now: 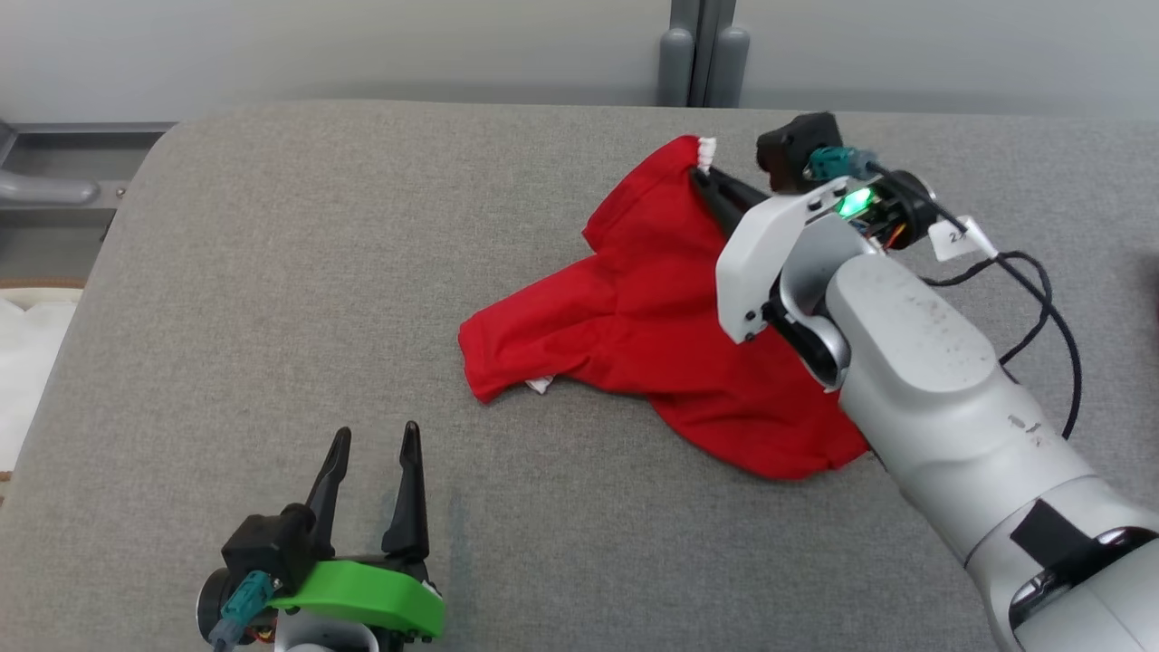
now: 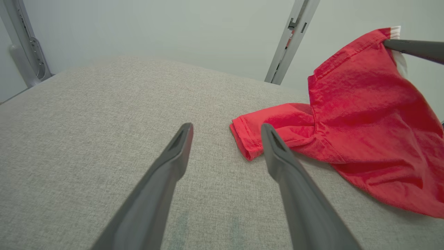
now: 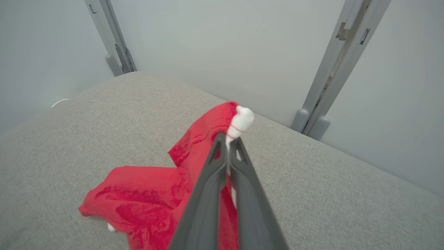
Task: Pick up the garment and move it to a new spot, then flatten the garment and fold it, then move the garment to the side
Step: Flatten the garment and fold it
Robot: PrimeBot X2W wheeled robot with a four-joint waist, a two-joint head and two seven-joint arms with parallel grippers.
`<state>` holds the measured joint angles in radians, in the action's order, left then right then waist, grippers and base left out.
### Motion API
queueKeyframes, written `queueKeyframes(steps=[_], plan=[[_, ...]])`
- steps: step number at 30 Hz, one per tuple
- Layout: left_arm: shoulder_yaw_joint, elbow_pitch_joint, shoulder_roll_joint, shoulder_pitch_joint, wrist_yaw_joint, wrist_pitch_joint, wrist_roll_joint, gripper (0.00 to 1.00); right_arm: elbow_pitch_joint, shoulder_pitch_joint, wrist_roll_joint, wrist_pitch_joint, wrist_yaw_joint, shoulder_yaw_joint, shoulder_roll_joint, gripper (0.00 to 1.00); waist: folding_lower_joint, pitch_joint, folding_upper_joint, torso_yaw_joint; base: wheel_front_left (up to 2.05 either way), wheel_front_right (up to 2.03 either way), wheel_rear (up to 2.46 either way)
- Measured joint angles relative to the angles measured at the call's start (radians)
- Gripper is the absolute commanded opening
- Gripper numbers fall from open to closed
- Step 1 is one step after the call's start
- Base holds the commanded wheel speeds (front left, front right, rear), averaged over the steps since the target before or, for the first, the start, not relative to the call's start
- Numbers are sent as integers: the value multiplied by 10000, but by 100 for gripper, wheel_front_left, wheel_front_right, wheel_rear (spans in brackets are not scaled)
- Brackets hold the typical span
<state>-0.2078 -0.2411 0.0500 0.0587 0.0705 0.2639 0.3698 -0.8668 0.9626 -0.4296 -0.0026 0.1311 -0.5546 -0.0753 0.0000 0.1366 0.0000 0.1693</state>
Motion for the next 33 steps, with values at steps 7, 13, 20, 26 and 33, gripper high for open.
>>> queueKeyframes(steps=[7,13,20,26,33], plan=[[445,81,0,-185,44,0,-196,100,1423,-1212,-1009,-219,0,-1446,209,0,0,-498,0,-169,0,0,0],[761,128,0,-313,90,0,-278,100,2368,-2440,-1879,-257,0,-2836,259,0,0,-713,0,-88,0,0,0],[865,157,0,-411,130,0,-290,100,2420,-2941,-1703,-470,0,-4140,267,0,0,-766,0,178,0,0,0],[744,169,0,-429,130,0,-288,100,2167,-3153,-1484,-562,0,-4621,265,0,0,-747,0,374,0,0,0],[644,163,0,-430,128,0,-242,100,2286,-3159,-1329,-1001,0,-5108,259,72,0,-637,0,415,0,0,0]])
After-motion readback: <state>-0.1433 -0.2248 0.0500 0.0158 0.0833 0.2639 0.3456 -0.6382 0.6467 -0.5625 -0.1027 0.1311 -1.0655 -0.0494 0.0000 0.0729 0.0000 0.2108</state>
